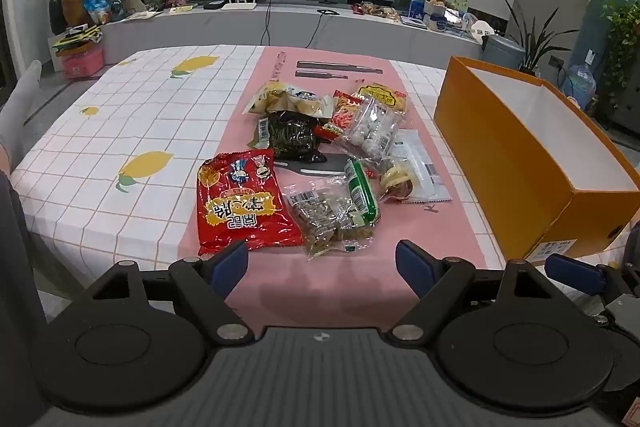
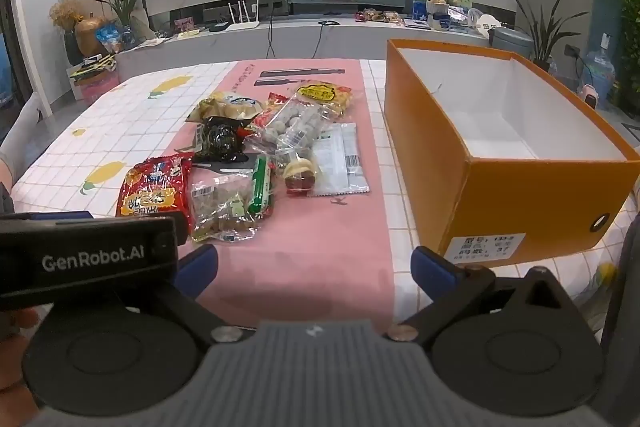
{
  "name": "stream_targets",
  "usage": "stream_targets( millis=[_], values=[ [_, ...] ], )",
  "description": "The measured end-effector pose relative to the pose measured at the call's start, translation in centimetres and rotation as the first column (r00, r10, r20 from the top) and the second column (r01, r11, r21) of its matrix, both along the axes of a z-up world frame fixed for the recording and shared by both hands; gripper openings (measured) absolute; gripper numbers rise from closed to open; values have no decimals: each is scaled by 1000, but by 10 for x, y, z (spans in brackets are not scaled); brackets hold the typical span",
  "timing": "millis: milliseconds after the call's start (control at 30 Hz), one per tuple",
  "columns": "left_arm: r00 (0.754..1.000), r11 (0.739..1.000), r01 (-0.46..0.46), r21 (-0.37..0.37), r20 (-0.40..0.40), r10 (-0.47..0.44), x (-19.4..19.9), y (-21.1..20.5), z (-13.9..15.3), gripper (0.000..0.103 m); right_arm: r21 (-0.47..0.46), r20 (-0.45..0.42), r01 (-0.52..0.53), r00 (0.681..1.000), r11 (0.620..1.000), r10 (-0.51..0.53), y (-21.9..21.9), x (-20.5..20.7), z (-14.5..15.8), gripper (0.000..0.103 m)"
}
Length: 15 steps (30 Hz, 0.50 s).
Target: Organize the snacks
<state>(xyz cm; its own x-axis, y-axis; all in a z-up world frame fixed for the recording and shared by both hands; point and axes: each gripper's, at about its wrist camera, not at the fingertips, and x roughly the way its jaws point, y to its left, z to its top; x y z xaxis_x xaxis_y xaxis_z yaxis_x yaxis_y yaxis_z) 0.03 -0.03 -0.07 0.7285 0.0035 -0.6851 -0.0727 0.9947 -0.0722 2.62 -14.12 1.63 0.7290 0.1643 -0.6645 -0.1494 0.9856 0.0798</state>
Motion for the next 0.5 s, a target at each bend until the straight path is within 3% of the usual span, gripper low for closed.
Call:
stream_targets(
  millis=[500],
  values=[
    [1000, 1000, 1, -2, -6, -1, 2, 0, -2, 98, 12, -21, -7, 1000, 1000, 7, 0, 0, -1, 100]
  ],
)
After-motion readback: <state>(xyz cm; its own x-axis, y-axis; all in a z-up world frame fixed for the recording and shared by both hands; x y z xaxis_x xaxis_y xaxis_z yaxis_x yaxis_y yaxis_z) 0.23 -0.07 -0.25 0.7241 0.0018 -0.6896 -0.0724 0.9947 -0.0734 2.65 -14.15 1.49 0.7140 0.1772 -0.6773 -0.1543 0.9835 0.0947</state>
